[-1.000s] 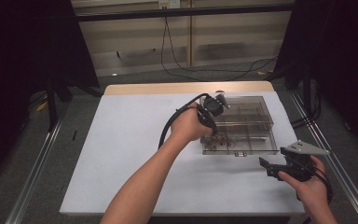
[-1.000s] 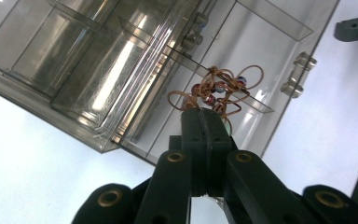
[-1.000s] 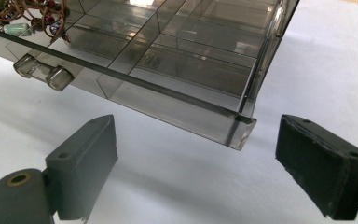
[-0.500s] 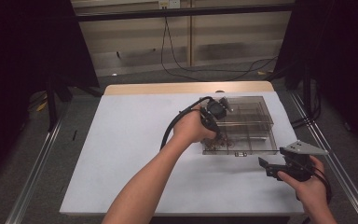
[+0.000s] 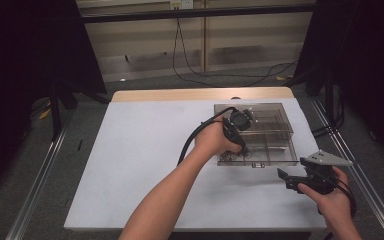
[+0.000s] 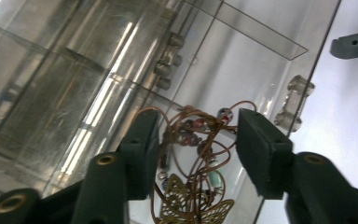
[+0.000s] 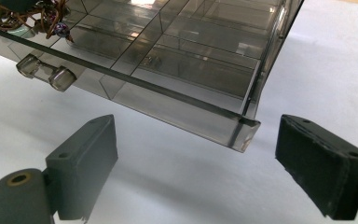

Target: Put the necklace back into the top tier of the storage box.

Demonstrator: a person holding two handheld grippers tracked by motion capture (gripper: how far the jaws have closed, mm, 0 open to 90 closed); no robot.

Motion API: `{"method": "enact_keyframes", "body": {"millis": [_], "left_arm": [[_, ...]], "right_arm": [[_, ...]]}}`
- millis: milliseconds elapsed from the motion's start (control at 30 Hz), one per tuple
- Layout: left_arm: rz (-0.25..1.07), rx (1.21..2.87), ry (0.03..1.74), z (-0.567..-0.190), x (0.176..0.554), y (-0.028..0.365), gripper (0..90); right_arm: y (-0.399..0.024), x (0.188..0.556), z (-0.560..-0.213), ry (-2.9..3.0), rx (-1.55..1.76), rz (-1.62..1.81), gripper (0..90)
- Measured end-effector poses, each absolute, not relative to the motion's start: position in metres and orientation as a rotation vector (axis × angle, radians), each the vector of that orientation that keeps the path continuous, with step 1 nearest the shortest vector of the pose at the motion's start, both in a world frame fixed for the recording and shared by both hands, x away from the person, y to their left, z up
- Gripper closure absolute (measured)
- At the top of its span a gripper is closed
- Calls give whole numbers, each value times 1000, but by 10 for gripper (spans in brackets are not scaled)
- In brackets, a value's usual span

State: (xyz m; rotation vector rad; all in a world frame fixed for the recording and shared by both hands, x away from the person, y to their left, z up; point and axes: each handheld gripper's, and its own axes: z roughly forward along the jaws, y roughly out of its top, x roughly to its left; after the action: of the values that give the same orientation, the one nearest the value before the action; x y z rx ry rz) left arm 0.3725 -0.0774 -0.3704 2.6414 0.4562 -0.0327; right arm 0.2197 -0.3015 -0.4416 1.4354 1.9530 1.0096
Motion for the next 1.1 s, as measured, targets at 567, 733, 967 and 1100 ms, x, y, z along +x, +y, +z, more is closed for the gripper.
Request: {"method": "enact_keyframes", "body": {"millis": [567, 733, 967, 1100], "left_arm": [[-81, 2683, 485, -373, 371, -80, 842], [-63, 2666, 483, -364, 373, -72, 846], [-62, 2664, 526, -355, 374, -59, 846], [-81, 2679, 530, -356, 374, -58, 844]], "right_arm": [[-302, 220, -442, 1954, 1432, 1006, 124], [-303, 220, -442, 1954, 1433, 1006, 124], [-302, 221, -442, 1953, 1431, 1002, 123], [-302, 221, -442, 1955, 1431, 1003, 124]]}}
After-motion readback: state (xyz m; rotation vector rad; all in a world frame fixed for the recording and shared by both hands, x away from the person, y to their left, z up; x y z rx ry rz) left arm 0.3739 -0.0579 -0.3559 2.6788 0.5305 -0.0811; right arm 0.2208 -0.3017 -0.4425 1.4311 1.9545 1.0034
